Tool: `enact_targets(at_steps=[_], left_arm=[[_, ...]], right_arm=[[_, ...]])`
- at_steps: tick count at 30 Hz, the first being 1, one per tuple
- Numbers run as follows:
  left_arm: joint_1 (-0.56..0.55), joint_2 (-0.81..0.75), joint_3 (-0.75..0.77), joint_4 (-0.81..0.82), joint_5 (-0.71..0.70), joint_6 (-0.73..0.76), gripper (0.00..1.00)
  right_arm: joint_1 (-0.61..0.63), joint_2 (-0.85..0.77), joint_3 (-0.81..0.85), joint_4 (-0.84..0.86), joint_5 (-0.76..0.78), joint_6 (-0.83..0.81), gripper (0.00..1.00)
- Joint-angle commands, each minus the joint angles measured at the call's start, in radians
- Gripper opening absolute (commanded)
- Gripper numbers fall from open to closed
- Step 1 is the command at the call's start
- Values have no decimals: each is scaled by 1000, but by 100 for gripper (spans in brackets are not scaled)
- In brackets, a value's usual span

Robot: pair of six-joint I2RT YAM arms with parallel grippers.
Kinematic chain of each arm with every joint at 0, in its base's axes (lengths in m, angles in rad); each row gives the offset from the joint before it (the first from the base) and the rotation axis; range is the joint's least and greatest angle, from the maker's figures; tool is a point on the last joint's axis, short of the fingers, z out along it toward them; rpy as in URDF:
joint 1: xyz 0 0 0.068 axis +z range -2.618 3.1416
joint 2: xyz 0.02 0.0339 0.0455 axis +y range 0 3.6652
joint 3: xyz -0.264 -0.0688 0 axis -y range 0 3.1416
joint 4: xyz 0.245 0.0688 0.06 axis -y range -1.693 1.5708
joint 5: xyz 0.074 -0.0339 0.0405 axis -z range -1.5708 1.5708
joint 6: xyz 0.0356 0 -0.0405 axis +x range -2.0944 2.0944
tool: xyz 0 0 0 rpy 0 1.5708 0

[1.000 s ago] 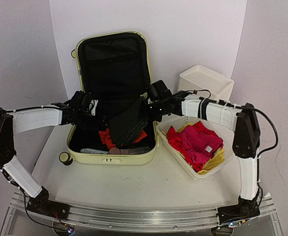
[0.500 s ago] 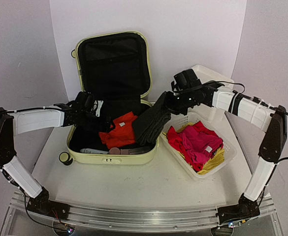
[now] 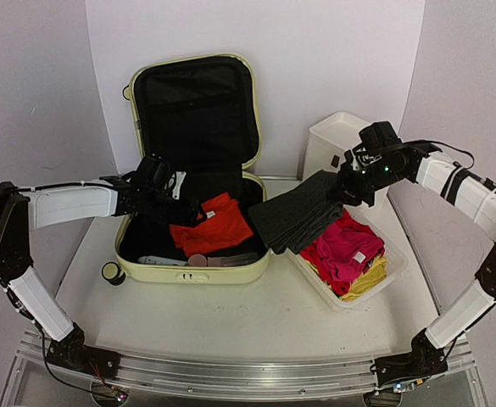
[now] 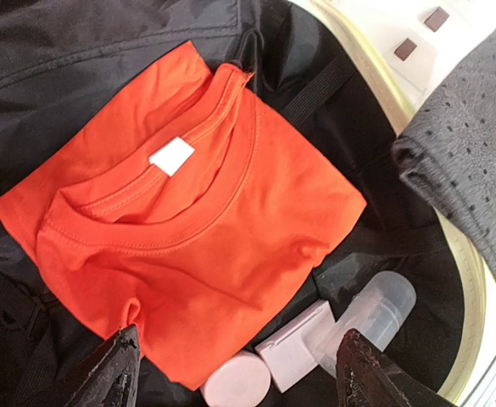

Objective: Open, take out, and arrange the luggage

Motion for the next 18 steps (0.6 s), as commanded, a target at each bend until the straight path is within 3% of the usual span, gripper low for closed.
enact_targets(at_steps=[1,8,18], left_arm=[[-13,22,65,40,19,-15,80],[-20,22,64,40,13,-14,80],[-20,17,61,40,9,-10,80]], right_arm=[[-82,-45,-56,-58,-1,-116,1],[-143,-43,-175,-53,120,-265,2],[-202,15,-220,-46,313,-312,2]])
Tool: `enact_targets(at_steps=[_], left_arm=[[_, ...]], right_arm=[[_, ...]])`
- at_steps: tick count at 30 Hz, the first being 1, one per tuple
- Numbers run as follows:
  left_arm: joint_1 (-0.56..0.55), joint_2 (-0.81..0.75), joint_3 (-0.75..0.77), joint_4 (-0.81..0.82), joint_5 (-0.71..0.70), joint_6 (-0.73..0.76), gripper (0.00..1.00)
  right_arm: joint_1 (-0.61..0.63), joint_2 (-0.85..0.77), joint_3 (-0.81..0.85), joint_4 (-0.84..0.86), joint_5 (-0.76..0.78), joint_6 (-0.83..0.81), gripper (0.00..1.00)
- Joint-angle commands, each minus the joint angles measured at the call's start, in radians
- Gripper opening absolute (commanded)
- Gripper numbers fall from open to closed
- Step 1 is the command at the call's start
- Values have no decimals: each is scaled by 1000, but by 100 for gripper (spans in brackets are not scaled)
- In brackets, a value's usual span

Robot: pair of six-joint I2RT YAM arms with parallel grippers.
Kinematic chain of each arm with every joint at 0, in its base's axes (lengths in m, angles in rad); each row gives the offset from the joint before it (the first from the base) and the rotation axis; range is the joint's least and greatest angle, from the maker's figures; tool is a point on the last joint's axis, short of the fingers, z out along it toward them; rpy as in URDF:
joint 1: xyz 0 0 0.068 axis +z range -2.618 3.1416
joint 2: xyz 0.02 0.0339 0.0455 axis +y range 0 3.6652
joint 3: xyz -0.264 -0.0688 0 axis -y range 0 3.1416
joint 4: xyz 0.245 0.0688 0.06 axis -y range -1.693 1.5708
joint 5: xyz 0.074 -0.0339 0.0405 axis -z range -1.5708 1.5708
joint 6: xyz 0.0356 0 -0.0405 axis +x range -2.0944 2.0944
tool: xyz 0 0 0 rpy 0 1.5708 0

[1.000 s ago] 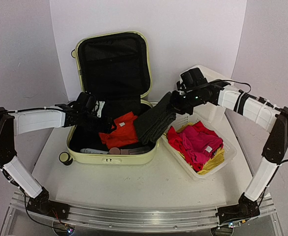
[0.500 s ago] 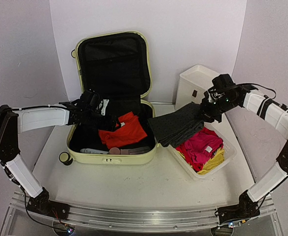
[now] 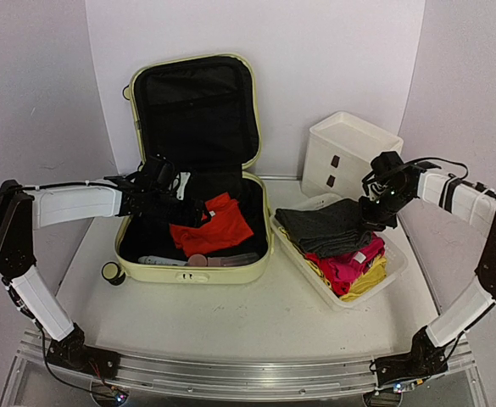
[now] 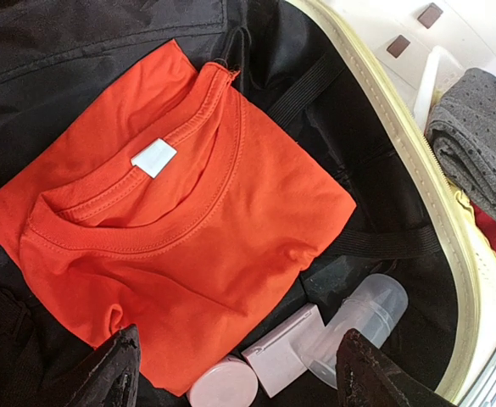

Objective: Open, take out, and arrange the luggage

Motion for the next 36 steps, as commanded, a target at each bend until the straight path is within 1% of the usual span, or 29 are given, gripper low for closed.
enact_targets(at_steps=[1,5,8,9,12,14,17,19,21,23,24,25,28,29,34,36], left_arm=[[-1,-11,39,32,1,5,80],[-1,-12,39,32,-1,6,80],[-1,-4,43,32,5,6,80],[-1,-3,45,31,8,5,80],[-3,-9,42,32,7,4,80],[-3,-17,37,31,-1,9,80],[-3,-26,34,31,-10,14,81],[-3,-26,38,31,-7,13,81],[-3,-24,43,32,-6,11,81],[-3,-23,46,32,-11,11,81],[-3,-22,49,31,-15,11,81],[-3,-24,49,30,-20,11,80],[-3,-31,48,30,-29,8,80],[-3,-32,48,31,-29,7,81],[-3,-34,45,31,-24,-2,81],[-3,-30,45,31,-19,-7,81]], right_arm=[[-44,21,-2,13,149,-45,2],[-79,46,3,46,156,-62,6],[-79,93,34,56,197,-59,8],[-80,100,44,59,195,-62,12],[-80,82,60,62,172,-65,38],[-80,28,54,68,171,-70,51],[-79,-68,47,91,150,-70,60],[-78,-126,44,117,91,-64,61],[-79,-170,26,173,-20,-49,59],[-79,-197,-8,257,-177,-20,52],[-79,-204,-41,308,-255,3,46],[-79,-209,-70,376,-333,30,39],[-77,-214,-196,613,-501,148,7],[-73,-211,-241,688,-537,201,0],[-33,-154,-421,994,-578,285,0],[-24,-109,-525,1125,-589,337,0]])
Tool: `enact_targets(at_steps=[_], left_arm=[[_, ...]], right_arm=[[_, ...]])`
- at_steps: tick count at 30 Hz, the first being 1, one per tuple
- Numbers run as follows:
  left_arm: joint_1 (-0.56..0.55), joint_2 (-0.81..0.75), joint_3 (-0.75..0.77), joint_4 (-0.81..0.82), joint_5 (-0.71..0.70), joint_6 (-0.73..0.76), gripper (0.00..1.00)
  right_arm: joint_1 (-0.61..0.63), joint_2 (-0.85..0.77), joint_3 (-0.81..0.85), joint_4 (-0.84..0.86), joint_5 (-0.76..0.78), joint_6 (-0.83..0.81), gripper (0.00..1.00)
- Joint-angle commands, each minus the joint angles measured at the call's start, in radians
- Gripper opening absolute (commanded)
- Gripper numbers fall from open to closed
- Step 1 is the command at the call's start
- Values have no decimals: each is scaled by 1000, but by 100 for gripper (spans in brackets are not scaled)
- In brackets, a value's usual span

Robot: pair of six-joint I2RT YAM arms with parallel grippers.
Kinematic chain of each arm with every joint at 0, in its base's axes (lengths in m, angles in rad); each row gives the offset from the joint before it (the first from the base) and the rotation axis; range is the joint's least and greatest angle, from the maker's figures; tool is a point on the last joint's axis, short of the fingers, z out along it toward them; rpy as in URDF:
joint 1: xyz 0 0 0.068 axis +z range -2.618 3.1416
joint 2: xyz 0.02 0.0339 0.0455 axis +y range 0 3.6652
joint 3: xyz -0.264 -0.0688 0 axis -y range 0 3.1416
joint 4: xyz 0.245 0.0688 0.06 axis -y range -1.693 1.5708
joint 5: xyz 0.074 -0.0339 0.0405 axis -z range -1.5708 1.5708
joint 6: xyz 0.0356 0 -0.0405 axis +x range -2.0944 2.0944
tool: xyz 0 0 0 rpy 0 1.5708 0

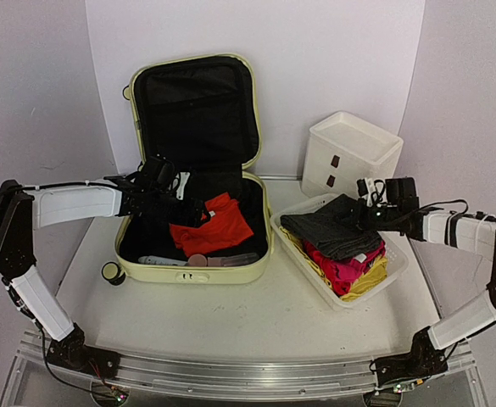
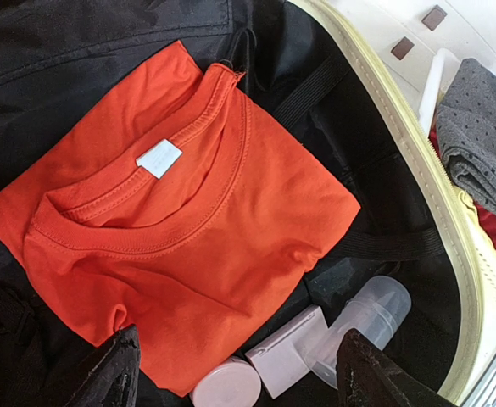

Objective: Open, take out, and arrange the luggage

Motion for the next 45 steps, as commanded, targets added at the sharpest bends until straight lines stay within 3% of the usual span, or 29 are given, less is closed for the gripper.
enact_targets(at_steps=[1,4,8,16,21,25,32,35,39,42,45], left_arm=[[-3,-30,46,31,-4,-7,81],[-3,-32,45,31,-4,-9,81],[-3,-32,50,30,-9,-12,81],[-3,-33,55,29,-15,-22,80],[-3,-57,45,28,-50,-20,81],[-1,-72,38,18,-90,-25,83],[24,-61,30,-15,-191,-98,91],[60,-37,31,-33,-156,-156,99],[137,24,27,-43,-19,-240,99],[163,71,24,-36,7,-274,95],[173,105,30,-24,15,-280,88]], right_arm=[[33,79,-181,426,-100,153,0],[83,153,-300,542,-64,176,0],[106,182,-383,562,14,142,0],[105,-116,-136,108,239,-90,0],[90,-99,57,-47,340,-187,0],[45,-6,114,-6,321,-204,0],[-13,273,41,213,163,-84,0],[-14,318,0,265,154,-51,0],[-13,240,-11,249,181,-64,0],[9,180,44,157,196,-106,16],[78,149,135,22,254,-150,23]])
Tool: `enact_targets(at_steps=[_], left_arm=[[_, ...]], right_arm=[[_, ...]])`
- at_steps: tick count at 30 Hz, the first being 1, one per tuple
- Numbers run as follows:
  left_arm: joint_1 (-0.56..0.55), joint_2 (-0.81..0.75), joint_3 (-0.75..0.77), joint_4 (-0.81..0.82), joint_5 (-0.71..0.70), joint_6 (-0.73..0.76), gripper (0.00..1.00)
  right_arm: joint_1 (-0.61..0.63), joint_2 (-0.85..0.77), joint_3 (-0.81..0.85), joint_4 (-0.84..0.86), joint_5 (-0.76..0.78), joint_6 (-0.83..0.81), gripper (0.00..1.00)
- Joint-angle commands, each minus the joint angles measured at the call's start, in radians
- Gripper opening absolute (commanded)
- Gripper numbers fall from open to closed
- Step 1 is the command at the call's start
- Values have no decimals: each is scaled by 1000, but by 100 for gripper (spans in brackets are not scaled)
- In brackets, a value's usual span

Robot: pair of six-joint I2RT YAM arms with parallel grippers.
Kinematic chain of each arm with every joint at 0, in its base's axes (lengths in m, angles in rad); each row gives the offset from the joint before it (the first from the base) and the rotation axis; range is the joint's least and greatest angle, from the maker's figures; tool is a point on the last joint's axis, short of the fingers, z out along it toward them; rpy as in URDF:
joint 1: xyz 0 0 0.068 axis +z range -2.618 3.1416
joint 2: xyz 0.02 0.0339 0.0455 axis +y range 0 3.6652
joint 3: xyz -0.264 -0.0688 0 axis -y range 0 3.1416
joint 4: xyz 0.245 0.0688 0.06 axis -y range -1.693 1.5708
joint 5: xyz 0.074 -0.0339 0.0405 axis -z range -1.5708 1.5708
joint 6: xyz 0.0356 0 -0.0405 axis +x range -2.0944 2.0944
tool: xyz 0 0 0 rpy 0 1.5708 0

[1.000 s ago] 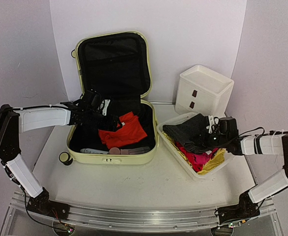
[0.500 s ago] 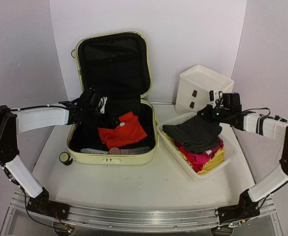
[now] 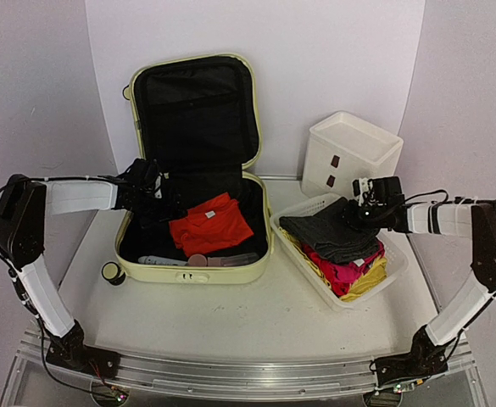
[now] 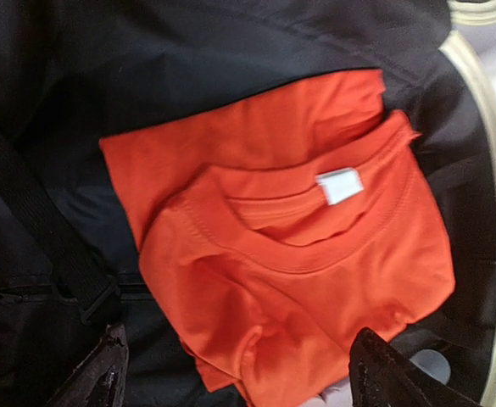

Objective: Open, take out, and arrange the luggage

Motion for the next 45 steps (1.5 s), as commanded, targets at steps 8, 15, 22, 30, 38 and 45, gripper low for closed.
enact_targets(at_steps=[8,15,22,30,38,45], left_arm=[[38,136,64,15,63,-63,68],[48,191,83,15,35,-66,63],[51,227,107,16,17,-66,62],[53,286,164,22,29,-71,56],[53,328,209,25,26,-70,42],[53,305,221,25,-7,-31,24]], right_arm=[[224,-68,289,-200,75,-56,31],[398,149,561,-329,154,-46,32],[526,447,897,-497,299,-44,37],[556,700,1199,-666,441,-31,54],[560,873,1394,-761,500,8,55],[583,974,1473,-787,540,37,53]])
